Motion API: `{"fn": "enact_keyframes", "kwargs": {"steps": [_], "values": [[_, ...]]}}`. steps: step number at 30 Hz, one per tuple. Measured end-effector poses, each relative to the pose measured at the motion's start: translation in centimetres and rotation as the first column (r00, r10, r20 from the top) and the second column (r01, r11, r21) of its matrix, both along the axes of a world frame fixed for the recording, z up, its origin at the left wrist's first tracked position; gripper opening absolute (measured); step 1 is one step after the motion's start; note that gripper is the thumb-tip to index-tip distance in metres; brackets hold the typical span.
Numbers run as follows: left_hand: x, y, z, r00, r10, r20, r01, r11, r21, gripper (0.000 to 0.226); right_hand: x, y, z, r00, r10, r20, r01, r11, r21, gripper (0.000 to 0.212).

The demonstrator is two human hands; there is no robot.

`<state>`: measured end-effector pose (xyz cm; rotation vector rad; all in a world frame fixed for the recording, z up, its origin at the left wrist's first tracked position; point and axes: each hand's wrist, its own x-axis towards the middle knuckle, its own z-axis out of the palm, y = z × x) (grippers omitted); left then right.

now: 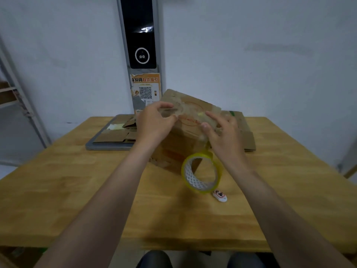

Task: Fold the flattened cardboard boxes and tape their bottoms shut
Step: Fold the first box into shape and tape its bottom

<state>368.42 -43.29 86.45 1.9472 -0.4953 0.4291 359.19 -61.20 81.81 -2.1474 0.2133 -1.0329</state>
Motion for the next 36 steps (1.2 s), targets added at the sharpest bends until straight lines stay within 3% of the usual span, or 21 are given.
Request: {"fn": "enact_keyframes", "kwargs": {"steps": [5, 8, 11, 17, 19, 21, 23, 27, 29, 31, 34, 36], "values": [[1.7, -0.3, 0.4, 0.997, 0.070, -0.030, -0.067, 0.992, 0.108, 0.011, 0.8, -0.5, -0.1, 1.000, 0.024, 0.011, -0.025, 0.997, 0.074, 0.023], [3.4, -0.3, -0.5, 0.996, 0.076, -0.046, -0.071, 0.991, 0.110, 0.018, 1.6, -0.3, -0.3, 0.993, 0.111, 0.044, -0.114, 0.989, 0.097, 0.016], [4.9, 0.0, -1.3, 0.997, 0.070, -0.030, -0.065, 0.987, 0.146, 0.027, 2.5, -0.2, -0.4, 0.977, 0.211, 0.034, -0.213, 0.972, 0.101, 0.023], [5.5, 0.6, -1.6, 0.999, 0.001, -0.047, 0.015, 0.945, 0.328, 0.037, 4.0, 0.0, -1.0, 0.958, 0.287, -0.007, -0.286, 0.952, -0.108, 0.036], [3.9, 0.6, -1.5, 0.993, 0.098, 0.059, -0.112, 0.932, 0.345, 0.031, 4.5, 0.0, -1.3, 0.969, 0.247, 0.009, -0.243, 0.958, -0.154, 0.037], [1.1, 0.8, -1.6, 0.960, 0.164, 0.226, -0.220, 0.944, 0.248, 0.014, 4.8, -0.3, -1.8, 0.976, 0.218, 0.024, -0.211, 0.963, -0.165, 0.036], [-1.9, 0.7, -2.0, 0.969, 0.080, 0.232, -0.132, 0.967, 0.219, 0.022, 5.1, -0.5, -2.0, 0.977, 0.210, 0.040, -0.199, 0.963, -0.183, 0.035], [-5.7, -0.7, -4.4, 0.994, -0.110, -0.029, 0.111, 0.891, 0.440, 0.049, 5.4, -0.6, -2.1, 0.975, 0.219, 0.046, -0.207, 0.962, -0.180, 0.035], [-6.2, -1.3, -5.8, 0.992, -0.110, 0.055, 0.069, 0.865, 0.497, 0.056, 5.4, -0.8, -2.2, 0.977, 0.213, 0.031, -0.202, 0.959, -0.200, 0.035], [-6.0, -1.5, -6.5, 0.981, -0.141, 0.137, 0.066, 0.891, 0.449, 0.053, 5.5, -1.0, -2.2, 0.977, 0.213, 0.022, -0.204, 0.955, -0.215, 0.034], [-5.8, -1.4, -6.9, 0.968, -0.240, 0.072, 0.203, 0.921, 0.333, 0.043, 5.7, -1.2, -2.2, 0.976, 0.218, 0.029, -0.206, 0.952, -0.226, 0.032], [-5.2, -0.8, -6.5, 0.977, -0.211, 0.024, 0.194, 0.935, 0.297, 0.041, 5.7, -1.1, -2.3, 0.975, 0.219, 0.038, -0.205, 0.952, -0.225, 0.032]]}}
